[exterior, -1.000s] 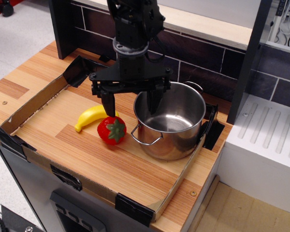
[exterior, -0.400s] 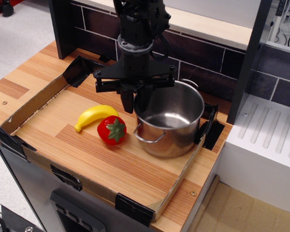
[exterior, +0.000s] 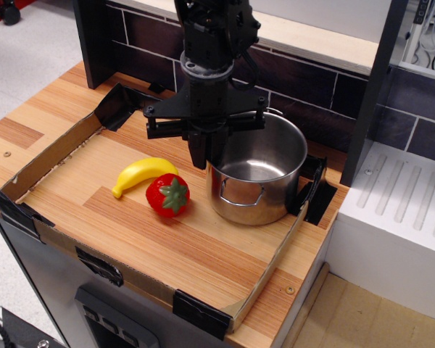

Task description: Topple metal pot

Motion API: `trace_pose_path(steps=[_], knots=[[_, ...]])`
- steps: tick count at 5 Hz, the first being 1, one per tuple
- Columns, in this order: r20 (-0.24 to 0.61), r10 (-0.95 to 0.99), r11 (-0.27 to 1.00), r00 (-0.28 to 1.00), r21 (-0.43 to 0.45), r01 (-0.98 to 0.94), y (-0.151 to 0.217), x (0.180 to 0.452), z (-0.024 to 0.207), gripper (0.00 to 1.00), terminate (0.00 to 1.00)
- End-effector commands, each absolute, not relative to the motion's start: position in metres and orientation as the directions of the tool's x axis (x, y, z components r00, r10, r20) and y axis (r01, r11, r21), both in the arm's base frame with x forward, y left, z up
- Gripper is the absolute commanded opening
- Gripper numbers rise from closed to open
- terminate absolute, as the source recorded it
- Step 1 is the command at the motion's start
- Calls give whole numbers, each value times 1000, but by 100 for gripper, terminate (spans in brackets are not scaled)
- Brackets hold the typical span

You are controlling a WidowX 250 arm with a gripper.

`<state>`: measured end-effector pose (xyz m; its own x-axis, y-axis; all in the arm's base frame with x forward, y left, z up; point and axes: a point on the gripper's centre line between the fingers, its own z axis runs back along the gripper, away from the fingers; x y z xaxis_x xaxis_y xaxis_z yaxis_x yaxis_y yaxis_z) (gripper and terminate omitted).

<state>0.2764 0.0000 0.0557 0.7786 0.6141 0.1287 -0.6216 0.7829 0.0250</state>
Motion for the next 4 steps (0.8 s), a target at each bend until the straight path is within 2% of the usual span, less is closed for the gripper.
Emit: trace_pose_path(steps=[1, 2, 4], knots=[[229, 662, 725, 714, 47, -688, -13, 274, 102, 0, 0], [268, 675, 695, 687, 82, -715, -19, 270, 112, 0, 0], [454, 717, 504, 528, 186, -844, -41, 277, 123, 0, 0]])
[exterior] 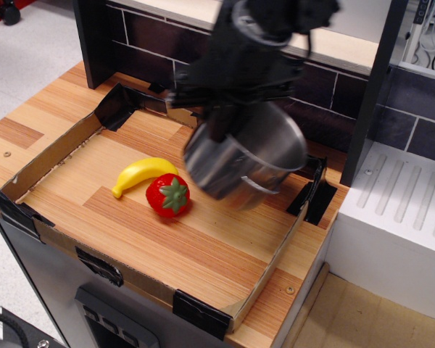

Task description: Topple metal pot

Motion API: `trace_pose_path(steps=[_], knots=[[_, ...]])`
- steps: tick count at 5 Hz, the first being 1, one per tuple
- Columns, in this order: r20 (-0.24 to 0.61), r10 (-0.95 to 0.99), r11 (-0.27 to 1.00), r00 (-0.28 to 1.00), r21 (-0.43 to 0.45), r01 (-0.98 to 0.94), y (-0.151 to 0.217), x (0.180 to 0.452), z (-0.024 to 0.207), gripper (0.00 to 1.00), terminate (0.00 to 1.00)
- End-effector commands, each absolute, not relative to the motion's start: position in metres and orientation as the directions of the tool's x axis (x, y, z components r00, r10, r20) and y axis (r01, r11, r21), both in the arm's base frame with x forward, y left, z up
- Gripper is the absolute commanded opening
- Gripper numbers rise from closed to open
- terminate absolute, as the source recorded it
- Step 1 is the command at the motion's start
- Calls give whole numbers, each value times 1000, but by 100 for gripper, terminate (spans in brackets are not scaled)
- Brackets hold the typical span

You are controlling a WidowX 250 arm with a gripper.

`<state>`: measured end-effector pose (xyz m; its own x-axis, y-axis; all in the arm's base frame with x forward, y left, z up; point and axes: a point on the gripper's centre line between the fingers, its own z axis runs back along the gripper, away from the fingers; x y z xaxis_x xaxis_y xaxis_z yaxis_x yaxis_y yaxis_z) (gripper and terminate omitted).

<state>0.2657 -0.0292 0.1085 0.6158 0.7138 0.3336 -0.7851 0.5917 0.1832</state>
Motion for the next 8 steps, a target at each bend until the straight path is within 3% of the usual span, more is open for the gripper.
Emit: trace_pose_path(steps=[1, 3, 4, 6, 7, 8], knots=[[481, 717, 406, 505, 301, -863, -50, 278, 126, 0, 0], [624, 589, 274, 513, 444, -853, -49, 272, 115, 0, 0], [633, 574, 238, 519, 478, -846, -42, 274, 108, 0, 0], [655, 538, 270, 530, 462, -845, -48, 279, 88, 0, 0], [600, 591, 312, 539, 446, -839, -54, 280, 86, 100, 0], [561, 591, 346, 579, 473, -811, -60, 278, 82, 100, 0]])
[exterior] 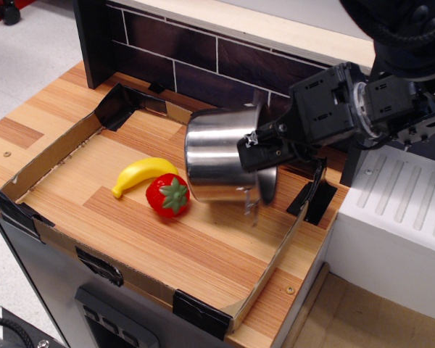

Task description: Topple metal pot

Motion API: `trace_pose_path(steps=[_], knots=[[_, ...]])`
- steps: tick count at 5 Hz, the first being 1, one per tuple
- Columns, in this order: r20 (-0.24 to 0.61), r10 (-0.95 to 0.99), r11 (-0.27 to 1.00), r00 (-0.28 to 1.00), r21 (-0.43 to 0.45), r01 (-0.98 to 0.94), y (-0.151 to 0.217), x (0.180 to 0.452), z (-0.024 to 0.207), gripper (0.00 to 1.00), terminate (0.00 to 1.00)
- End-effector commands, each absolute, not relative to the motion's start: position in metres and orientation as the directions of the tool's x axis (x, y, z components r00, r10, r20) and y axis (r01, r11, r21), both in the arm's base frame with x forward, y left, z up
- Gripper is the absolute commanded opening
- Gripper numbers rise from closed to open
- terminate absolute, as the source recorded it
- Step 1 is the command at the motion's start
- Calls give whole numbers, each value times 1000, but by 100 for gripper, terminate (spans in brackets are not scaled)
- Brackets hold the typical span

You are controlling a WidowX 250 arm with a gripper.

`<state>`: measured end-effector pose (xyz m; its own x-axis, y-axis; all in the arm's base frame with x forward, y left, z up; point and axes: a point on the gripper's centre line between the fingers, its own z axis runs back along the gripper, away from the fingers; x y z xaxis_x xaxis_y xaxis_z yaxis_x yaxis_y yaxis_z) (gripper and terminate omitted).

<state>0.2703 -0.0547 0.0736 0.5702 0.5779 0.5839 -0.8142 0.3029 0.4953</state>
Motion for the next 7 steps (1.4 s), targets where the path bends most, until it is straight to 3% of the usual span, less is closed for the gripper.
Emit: trace_pose_path(steps=[1, 3, 4, 5, 7], knots=[[436, 671, 456, 600, 395, -797, -68, 274, 85, 100, 0], [212, 765, 572, 608, 208, -793, -87, 264, 115, 100, 0], [141, 752, 638, 644, 93, -764, -87, 257, 133, 100, 0], [96, 731, 679, 675, -13, -734, -80, 253, 152, 100, 0], [52, 747, 654, 663, -241, -717, -47, 243, 215, 100, 0]])
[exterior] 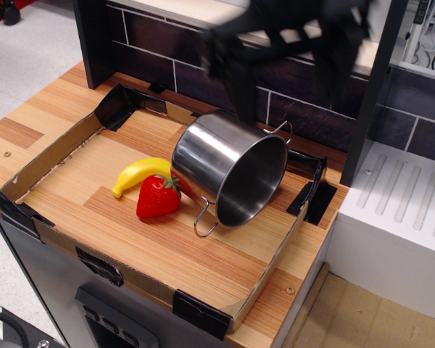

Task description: Topple metal pot

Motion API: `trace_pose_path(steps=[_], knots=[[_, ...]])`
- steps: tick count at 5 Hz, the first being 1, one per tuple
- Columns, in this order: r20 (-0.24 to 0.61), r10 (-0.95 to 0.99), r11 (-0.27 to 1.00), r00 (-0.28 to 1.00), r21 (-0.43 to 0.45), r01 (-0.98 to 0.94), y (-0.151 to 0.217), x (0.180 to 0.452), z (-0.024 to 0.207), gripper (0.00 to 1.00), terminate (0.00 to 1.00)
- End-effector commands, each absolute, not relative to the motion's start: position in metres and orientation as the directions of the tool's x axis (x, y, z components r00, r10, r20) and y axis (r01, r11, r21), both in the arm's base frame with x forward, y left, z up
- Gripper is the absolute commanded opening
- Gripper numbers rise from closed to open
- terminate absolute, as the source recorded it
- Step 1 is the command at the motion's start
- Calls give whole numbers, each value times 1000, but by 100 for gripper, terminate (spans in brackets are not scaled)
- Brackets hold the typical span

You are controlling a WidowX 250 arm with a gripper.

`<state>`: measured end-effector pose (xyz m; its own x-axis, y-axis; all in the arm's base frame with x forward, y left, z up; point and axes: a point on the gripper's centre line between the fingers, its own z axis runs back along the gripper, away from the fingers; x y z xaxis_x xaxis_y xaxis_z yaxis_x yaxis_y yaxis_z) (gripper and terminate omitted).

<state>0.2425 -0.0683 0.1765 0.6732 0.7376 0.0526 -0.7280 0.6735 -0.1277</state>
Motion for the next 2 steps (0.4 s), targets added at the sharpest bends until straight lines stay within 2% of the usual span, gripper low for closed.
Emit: trace_pose_path(steps=[1, 2], knots=[[52, 747, 654, 663, -241, -717, -47, 243, 215, 100, 0], [52, 747, 654, 663, -241, -717, -47, 243, 215, 100, 100]])
